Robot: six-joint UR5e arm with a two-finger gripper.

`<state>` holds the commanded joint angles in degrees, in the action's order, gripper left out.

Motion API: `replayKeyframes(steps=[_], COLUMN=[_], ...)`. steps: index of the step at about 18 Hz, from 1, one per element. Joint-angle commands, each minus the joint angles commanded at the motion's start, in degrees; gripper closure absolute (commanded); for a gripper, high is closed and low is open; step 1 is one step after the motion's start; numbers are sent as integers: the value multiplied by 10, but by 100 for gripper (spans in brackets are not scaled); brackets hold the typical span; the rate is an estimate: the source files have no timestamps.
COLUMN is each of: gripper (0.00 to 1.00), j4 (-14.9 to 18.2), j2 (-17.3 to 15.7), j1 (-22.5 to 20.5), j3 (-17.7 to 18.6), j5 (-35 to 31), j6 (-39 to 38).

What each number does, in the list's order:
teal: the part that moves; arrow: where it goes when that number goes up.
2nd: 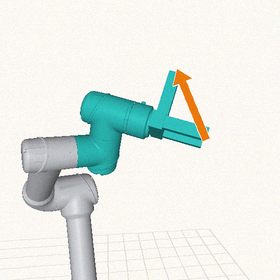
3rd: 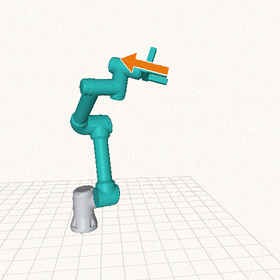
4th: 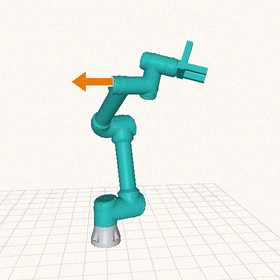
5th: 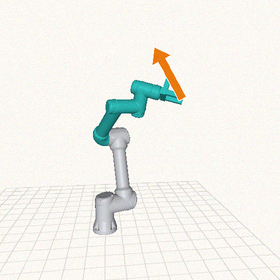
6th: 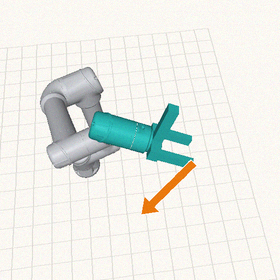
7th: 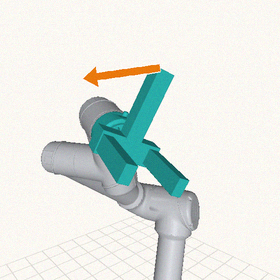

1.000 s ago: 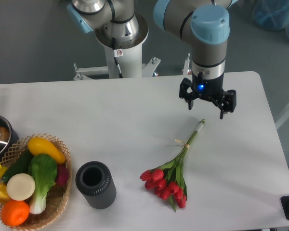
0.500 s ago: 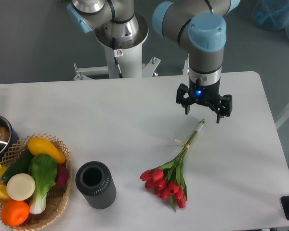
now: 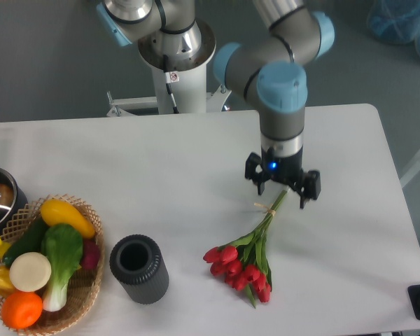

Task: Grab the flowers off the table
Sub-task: 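Lower the open gripper down onto the tulip stems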

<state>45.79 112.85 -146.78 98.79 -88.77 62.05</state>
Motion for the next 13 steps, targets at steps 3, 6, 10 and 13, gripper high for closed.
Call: replayKeyframes(steps=[3, 6, 10, 13], gripper=[0, 0, 0, 0], j4=[0, 0, -1, -2], j2=[25, 47, 57, 61], j1=[0, 0, 0, 0], j3=[-6, -23, -25, -25], j5=[0, 0, 1, 1], j6=[2, -2, -4, -6])
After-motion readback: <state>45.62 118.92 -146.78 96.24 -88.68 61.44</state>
